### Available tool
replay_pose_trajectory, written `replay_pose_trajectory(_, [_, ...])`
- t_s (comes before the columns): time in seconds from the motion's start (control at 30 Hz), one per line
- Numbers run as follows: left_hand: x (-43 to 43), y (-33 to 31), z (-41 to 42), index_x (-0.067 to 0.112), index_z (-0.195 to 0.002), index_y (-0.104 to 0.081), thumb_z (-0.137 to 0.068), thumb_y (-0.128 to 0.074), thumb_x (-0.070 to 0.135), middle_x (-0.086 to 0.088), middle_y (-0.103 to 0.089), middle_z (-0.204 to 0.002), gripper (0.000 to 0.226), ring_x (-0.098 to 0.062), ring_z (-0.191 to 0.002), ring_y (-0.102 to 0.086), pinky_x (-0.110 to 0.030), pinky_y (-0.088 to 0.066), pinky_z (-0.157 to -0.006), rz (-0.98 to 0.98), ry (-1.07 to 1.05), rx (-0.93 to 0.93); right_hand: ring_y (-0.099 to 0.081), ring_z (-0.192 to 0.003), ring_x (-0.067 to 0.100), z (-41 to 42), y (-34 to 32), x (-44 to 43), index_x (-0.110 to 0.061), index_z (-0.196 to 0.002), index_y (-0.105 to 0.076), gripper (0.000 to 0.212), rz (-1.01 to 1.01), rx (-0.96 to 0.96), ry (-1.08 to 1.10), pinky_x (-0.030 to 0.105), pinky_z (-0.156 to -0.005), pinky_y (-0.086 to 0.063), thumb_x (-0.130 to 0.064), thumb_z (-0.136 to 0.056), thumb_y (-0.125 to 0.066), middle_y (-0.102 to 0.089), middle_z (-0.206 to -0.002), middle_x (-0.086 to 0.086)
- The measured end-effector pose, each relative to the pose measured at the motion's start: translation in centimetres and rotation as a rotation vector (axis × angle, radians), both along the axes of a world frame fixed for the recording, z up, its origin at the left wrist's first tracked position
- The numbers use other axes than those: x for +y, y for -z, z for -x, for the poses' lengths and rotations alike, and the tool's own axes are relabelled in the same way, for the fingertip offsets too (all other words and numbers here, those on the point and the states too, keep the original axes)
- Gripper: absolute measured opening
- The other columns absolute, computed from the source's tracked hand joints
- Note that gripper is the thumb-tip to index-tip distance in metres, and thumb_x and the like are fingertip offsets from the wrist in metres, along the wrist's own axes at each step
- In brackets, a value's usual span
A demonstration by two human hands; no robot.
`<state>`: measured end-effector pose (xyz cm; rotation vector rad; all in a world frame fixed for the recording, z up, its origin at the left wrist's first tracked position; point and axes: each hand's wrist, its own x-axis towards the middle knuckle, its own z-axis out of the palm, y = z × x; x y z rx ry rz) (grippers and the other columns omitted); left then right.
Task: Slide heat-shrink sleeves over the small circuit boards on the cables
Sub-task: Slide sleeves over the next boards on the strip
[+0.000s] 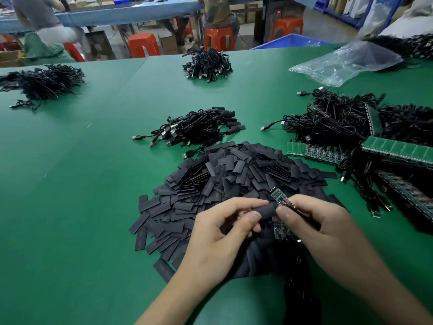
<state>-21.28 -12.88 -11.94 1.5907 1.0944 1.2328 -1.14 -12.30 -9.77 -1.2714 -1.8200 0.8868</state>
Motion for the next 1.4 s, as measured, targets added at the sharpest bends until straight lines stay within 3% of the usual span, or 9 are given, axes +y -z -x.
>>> replay_pose_trajectory(0.1, [0.1,0.1,0.1,0.028,-0.112,-0.078,-0.095,-0.069,0.019,0.014,-0.072,-0.084,0.021,-0.007,-0.080,-0.069,-0.015,-0.048,-0.077,-0.119,-0.054,0.139,-0.049,-0.055,0.009,0.2,0.0,-0.2,-0.026,-0.081,-0.067,0.031,0.033,0.054,-0.023,0.025,-0.053,-0.040,-0.052,-0.095,-0.057,-0.056,-0.060,-0.005])
replay_pose_trajectory(0.23, [0.0,0.2,0.1,0.025,-0.114,-0.076,-0.090,-0.078,0.028,0.015,-0.067,-0.089,0.024,-0.004,-0.083,-0.063,-0.015,-0.045,-0.077,-0.317,-0.060,0.338,-0.061,-0.065,0.025,0.7,-0.2,-0.6,-0.024,-0.088,-0.073,0.032,0.054,0.034,-0.027,0.043,-0.062,-0.049,-0.052,-0.087,-0.058,-0.066,-0.068,0.004])
replay_pose_trajectory(0.33, [0.0,0.6,0.3,0.023,-0.114,-0.077,-0.091,-0.076,0.034,0.011,-0.067,-0.096,0.025,-0.006,-0.089,-0.063,-0.021,-0.050,-0.080,-0.413,-0.102,0.418,-0.058,-0.064,0.027,1.1,-0.1,-0.6,-0.020,-0.085,-0.070,0.036,0.038,0.021,-0.016,0.044,-0.060,-0.047,-0.053,-0.088,-0.058,-0.063,-0.066,0.006])
replay_pose_trajectory(0.5, [0.5,0.5,0.8,0.024,-0.108,-0.080,-0.087,-0.079,0.024,0.014,-0.070,-0.096,0.021,-0.005,-0.089,-0.066,-0.017,-0.047,-0.081,-0.314,-0.201,0.295,-0.042,-0.054,0.022,0.8,-0.3,-0.6,-0.018,-0.076,-0.052,0.046,-0.001,0.023,0.016,0.039,-0.054,-0.036,-0.055,-0.100,-0.039,-0.045,-0.061,0.008])
replay_pose_trajectory(0.67, [0.8,0.4,1.2,0.024,-0.104,-0.081,-0.083,-0.082,0.014,0.015,-0.073,-0.096,0.023,-0.007,-0.091,-0.069,-0.012,-0.046,-0.080,-0.246,-0.205,0.210,-0.033,-0.051,0.005,0.7,-0.1,-0.3,-0.020,-0.067,-0.038,0.047,0.024,-0.024,-0.003,0.028,-0.049,-0.028,-0.050,-0.102,-0.043,-0.035,-0.056,-0.005])
replay_pose_trajectory(0.9, [1.0,0.5,1.2,0.025,-0.101,-0.081,-0.083,-0.080,0.017,0.017,-0.074,-0.094,0.020,-0.008,-0.089,-0.070,-0.012,-0.047,-0.078,-0.214,-0.190,0.190,-0.033,-0.051,0.004,0.4,-0.1,0.0,-0.024,-0.066,-0.038,0.047,0.021,-0.021,-0.019,0.028,-0.049,-0.028,-0.055,-0.101,-0.045,-0.035,-0.056,-0.007])
replay_pose_trajectory(1.07, [1.1,0.6,1.4,0.024,-0.101,-0.082,-0.084,-0.080,0.018,0.014,-0.074,-0.093,0.019,-0.009,-0.089,-0.070,-0.013,-0.047,-0.078,-0.214,-0.176,0.213,-0.033,-0.050,0.006,0.3,0.1,0.0,-0.015,-0.072,-0.044,0.042,0.038,-0.074,-0.064,0.024,-0.048,-0.026,-0.047,-0.099,-0.047,-0.036,-0.055,-0.004])
replay_pose_trajectory(1.2, [1.2,0.7,1.5,0.022,-0.103,-0.082,-0.083,-0.081,0.017,0.013,-0.074,-0.094,0.020,-0.010,-0.091,-0.070,-0.016,-0.048,-0.081,-0.222,-0.167,0.294,-0.033,-0.052,0.009,0.4,0.2,-0.1,-0.016,-0.071,-0.039,0.041,0.019,-0.138,-0.085,0.031,-0.051,-0.027,-0.046,-0.099,-0.047,-0.035,-0.056,-0.005])
replay_pose_trajectory(1.4, [1.6,0.2,2.7,0.021,-0.106,-0.081,-0.086,-0.079,0.021,0.013,-0.072,-0.096,0.020,-0.008,-0.093,-0.069,-0.021,-0.052,-0.083,-0.272,0.004,0.408,-0.036,-0.052,0.008,0.0,0.4,0.1,-0.015,-0.072,-0.046,0.041,0.050,-0.157,-0.111,0.026,-0.051,-0.029,-0.045,-0.099,-0.048,-0.039,-0.058,-0.004])
